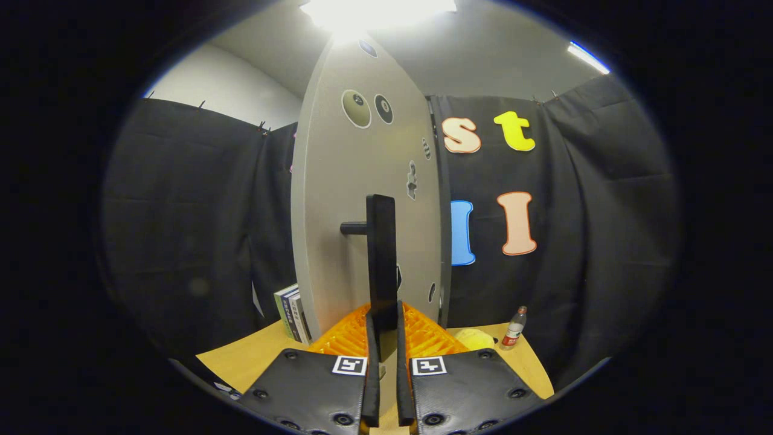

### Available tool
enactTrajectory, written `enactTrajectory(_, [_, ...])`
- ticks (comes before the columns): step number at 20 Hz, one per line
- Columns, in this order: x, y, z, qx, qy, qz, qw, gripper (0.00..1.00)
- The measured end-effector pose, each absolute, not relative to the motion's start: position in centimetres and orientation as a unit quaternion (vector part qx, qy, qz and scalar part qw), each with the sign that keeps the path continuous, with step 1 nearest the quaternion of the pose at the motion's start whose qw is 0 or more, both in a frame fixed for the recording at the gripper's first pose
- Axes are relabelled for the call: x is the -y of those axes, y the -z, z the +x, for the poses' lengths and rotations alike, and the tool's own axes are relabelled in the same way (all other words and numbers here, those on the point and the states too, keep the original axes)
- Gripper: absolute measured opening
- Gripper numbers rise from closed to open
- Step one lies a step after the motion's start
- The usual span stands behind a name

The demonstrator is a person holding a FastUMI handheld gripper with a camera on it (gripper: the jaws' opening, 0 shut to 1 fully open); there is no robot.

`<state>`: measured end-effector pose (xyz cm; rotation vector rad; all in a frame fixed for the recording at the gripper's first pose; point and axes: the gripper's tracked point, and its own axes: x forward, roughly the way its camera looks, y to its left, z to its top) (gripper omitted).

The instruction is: Open the shoe cabinet door, grab the shoes and put them into the shoe cabinet, then close the shoe cabinet door.

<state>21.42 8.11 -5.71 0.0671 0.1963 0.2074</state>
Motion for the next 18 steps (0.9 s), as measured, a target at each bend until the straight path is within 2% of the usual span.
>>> enactTrajectory(9, [-2.1,5.9,20.6,-0.092,-0.016,0.057,0.994,0.10])
enactTrajectory(10, [-1.1,6.1,20.9,-0.090,-0.007,0.057,0.994,0.06])
enactTrajectory(12, [-0.9,6.3,20.7,-0.095,-0.015,0.078,0.992,0.06])
enactTrajectory(18, [0.3,5.3,18.6,-0.082,-0.014,0.113,0.990,0.27])
